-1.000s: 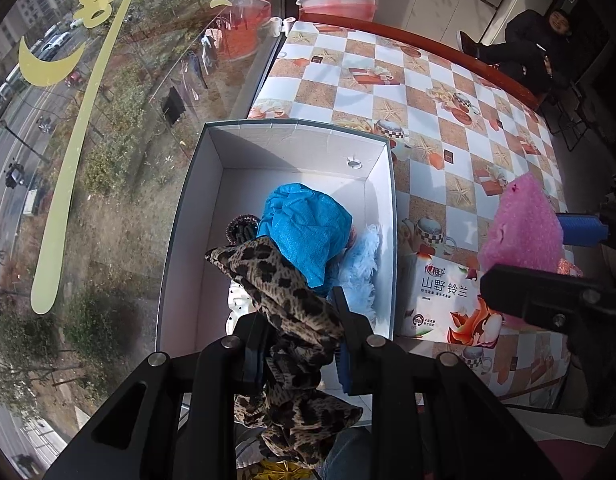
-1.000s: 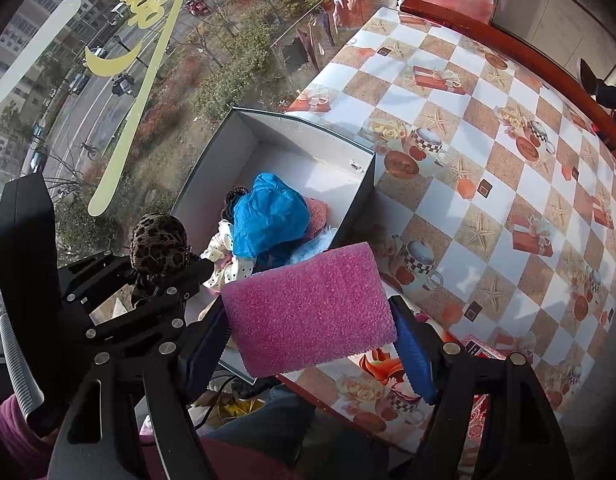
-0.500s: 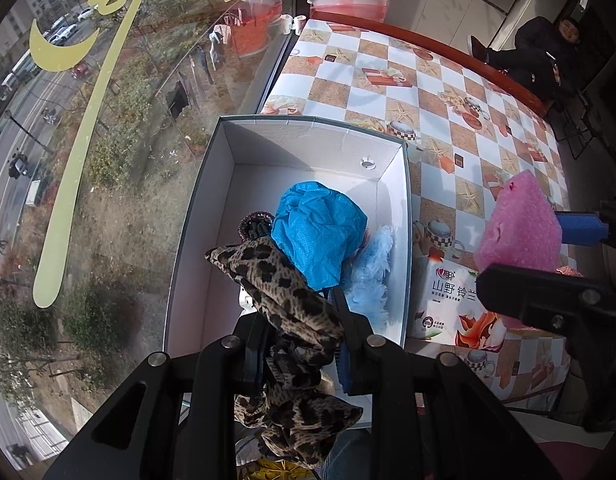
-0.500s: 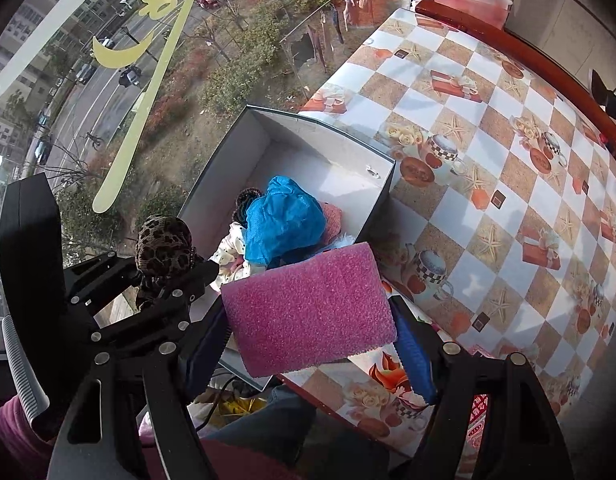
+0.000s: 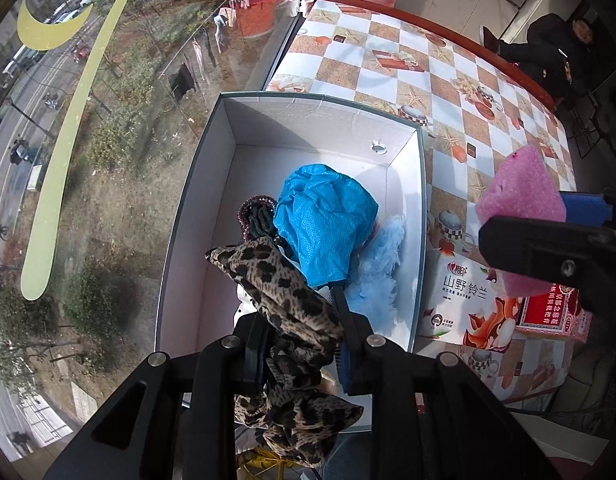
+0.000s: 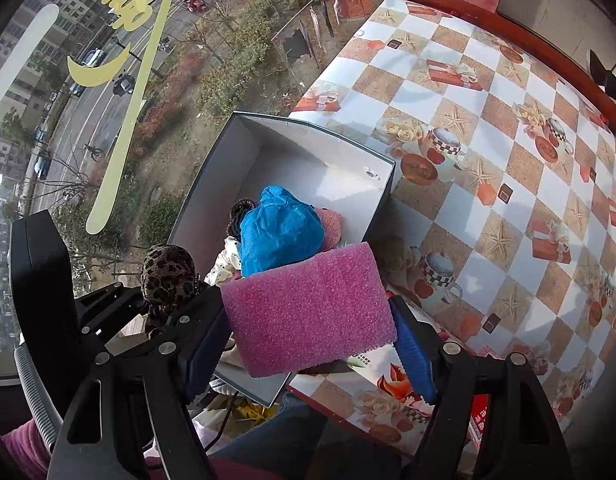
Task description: Organize soft objects
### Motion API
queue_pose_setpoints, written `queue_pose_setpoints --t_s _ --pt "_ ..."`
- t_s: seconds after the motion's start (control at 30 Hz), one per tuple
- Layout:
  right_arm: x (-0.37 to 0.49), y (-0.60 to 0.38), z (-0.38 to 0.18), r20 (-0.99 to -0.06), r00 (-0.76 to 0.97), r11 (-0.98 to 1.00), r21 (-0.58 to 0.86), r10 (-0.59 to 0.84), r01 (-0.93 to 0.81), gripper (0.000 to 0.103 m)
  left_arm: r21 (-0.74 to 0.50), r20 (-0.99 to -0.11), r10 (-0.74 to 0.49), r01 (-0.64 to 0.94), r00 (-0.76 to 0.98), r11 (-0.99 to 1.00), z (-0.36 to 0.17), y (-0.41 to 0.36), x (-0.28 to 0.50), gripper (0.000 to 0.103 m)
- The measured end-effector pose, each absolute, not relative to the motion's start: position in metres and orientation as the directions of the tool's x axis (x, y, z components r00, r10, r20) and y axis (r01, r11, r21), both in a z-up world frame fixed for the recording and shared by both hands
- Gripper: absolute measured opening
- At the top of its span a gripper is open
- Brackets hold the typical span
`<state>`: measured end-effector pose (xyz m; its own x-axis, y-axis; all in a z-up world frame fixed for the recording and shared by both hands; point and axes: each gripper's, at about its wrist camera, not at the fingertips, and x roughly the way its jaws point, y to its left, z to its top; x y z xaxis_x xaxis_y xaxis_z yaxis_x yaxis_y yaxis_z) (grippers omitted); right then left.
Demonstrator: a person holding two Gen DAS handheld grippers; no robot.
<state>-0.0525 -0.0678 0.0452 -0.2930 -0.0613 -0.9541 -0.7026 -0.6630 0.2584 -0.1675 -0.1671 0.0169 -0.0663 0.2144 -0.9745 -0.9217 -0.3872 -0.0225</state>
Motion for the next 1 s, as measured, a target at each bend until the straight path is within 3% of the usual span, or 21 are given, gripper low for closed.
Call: queue_pose_setpoints --t_s 1.0 --pt "-0.078 -0.045 0.029 -0.958 -0.282 -0.653 0.250 -0.057 -0.715 0.077 -0.016 -0.982 0.177 -0.904 -0.067 -0.427 0.000 -0.157 -0.181 0.028"
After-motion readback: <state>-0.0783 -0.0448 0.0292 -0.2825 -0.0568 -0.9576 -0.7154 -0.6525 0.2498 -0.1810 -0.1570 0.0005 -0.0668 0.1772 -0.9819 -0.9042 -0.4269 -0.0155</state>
